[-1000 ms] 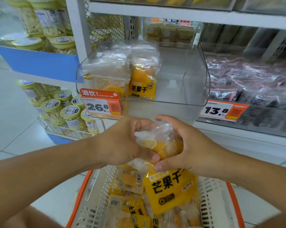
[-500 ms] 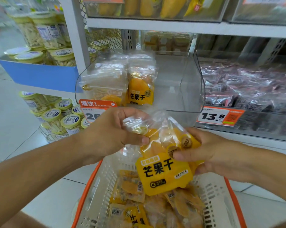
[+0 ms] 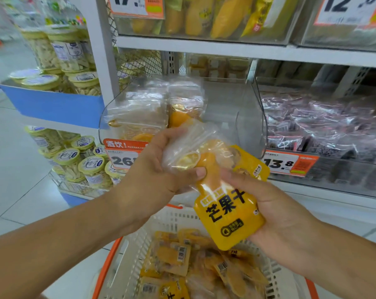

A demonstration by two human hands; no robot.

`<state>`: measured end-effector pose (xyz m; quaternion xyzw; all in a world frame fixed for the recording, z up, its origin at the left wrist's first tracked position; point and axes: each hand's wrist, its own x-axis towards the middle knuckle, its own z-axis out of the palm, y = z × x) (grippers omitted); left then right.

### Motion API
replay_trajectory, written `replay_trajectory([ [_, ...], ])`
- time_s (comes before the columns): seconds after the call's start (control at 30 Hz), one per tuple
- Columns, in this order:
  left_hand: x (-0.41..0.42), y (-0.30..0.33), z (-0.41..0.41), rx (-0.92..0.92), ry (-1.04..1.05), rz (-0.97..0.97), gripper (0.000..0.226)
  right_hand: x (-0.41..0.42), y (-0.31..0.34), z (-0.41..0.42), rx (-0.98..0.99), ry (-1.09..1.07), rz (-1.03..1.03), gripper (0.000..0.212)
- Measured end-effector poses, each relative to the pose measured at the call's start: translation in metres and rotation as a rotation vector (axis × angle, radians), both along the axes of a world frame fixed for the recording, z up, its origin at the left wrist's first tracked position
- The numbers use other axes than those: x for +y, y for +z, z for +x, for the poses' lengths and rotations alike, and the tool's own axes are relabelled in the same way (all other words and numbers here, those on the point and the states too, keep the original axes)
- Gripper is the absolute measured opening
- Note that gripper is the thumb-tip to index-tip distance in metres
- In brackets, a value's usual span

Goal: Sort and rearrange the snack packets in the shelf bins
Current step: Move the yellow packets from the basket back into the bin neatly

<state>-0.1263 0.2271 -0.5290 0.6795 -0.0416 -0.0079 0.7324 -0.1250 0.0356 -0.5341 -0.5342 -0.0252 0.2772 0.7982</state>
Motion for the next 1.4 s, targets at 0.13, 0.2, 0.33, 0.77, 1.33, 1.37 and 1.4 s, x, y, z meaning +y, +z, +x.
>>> replay_trajectory([
  [0.13, 0.009, 0.015, 0.005, -0.014, -0.021, 0.077, 0.083, -0.002, -0.001, 0.003, -0.143, -0.059, -0.244, 0.057],
  [0.2, 0.012, 0.025, 0.009, 0.032, -0.089, 0.125, 0.069, -0.001, 0.005, 0.006, -0.218, -0.085, -0.288, 0.052],
  [0.33, 0.017, 0.049, 0.027, -0.046, -0.127, 0.290, 0.057, 0.003, 0.019, 0.021, -0.370, -0.082, -0.309, 0.045],
  [0.77, 0.030, 0.070, 0.101, -0.575, 0.015, 0.493, 0.047, 0.004, 0.045, 0.127, -0.716, -0.182, -0.422, 0.059],
  [1.33, 0.038, 0.033, 0.162, -0.504, -0.015, 0.951, 0.043, 0.031, 0.015, 0.184, -0.535, 0.047, -0.914, 0.041],
  [1.37, 0.036, 0.031, 0.163, -0.499, -0.033, 0.990, 0.043, 0.033, 0.011, 0.186, -0.519, 0.075, -0.949, 0.044],
  [1.4, 0.034, 0.028, 0.163, -0.498, -0.052, 1.032, 0.042, 0.034, 0.008, 0.189, -0.515, 0.097, -0.980, 0.045],
])
